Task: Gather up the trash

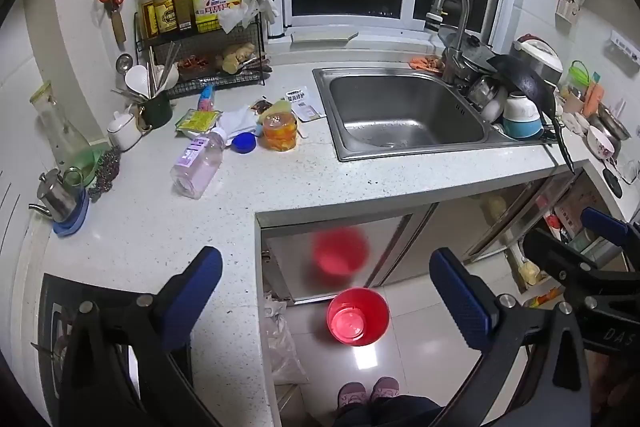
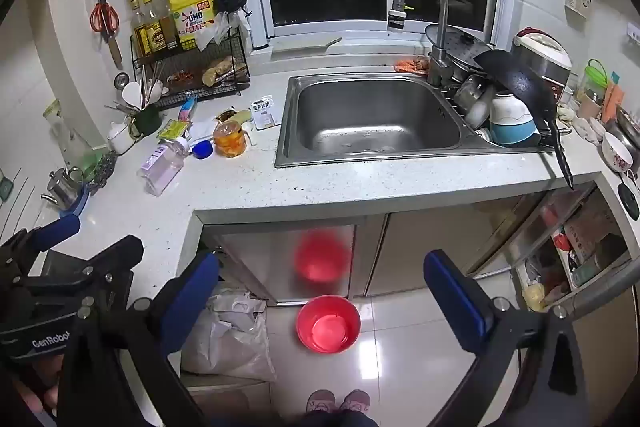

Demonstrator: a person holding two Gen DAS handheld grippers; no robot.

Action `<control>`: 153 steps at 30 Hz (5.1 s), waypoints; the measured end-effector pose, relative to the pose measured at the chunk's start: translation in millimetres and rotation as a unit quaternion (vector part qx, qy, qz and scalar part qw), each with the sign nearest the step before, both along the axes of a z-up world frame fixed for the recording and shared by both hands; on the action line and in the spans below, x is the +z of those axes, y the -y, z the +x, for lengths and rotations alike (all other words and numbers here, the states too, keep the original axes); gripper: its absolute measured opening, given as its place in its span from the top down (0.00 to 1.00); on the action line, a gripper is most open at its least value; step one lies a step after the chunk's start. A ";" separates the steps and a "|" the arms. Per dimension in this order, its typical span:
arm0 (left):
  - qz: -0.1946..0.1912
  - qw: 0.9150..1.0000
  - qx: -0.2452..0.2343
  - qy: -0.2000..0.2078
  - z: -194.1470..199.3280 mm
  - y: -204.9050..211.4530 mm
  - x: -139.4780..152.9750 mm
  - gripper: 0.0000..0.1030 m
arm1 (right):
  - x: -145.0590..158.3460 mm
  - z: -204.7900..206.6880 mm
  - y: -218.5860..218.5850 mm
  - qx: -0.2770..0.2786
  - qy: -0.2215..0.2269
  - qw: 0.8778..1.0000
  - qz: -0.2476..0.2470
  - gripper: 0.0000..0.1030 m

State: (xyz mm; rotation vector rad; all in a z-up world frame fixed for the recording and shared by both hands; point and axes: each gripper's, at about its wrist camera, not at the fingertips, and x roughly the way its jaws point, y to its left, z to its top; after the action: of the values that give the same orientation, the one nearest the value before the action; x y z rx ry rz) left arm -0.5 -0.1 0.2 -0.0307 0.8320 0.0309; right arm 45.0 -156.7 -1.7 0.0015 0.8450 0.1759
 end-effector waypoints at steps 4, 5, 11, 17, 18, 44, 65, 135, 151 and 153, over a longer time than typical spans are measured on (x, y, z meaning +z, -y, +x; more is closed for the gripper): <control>-0.009 1.000 0.002 0.002 -2.6 -0.6 -2.7 0.00 | -0.2 1.4 -4.1 -0.001 -0.004 1.000 -0.001 0.00; -0.009 1.000 0.002 0.002 -3.3 -0.6 -6.0 0.00 | -0.6 0.2 -7.0 -0.002 -0.003 1.000 -0.001 0.00; 0.000 1.000 -0.009 -0.010 3.8 -0.2 -4.9 0.00 | 2.4 1.7 -0.3 -0.003 -0.006 1.000 0.010 0.00; -0.002 1.000 -0.009 -0.009 2.4 1.7 -4.8 0.00 | 0.2 3.2 -0.4 0.003 -0.007 1.000 0.006 0.00; -0.004 1.000 -0.008 -0.009 3.1 1.0 -4.8 0.00 | 0.2 3.7 -0.5 0.003 -0.008 1.000 0.007 0.00; -0.018 1.000 -0.012 -0.016 2.9 -2.1 0.0 0.00 | -2.2 5.6 0.5 0.003 -0.018 1.000 -0.001 0.00; -0.015 1.000 -0.023 -0.015 0.5 3.9 0.0 0.00 | -1.7 2.7 3.4 -0.002 -0.021 1.000 -0.002 0.00; 0.059 0.974 -0.015 -0.217 269.2 -216.2 -121.9 0.00 | -98.6 279.8 -191.4 0.190 -0.192 0.960 -0.072 0.00; 0.055 0.961 -0.044 -0.268 299.5 -214.2 -173.4 0.51 | -128.9 283.6 -177.9 0.148 -0.233 0.957 -0.085 0.00; 0.049 0.961 -0.043 -0.267 296.7 -212.3 -174.4 0.51 | -129.3 286.4 -177.4 0.148 -0.235 0.957 -0.083 0.00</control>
State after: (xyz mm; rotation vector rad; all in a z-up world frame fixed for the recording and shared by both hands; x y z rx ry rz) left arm 296.2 212.2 -174.2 0.1127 1.3711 -0.0028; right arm 331.4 20.7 -131.0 -0.2513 1.3324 0.3968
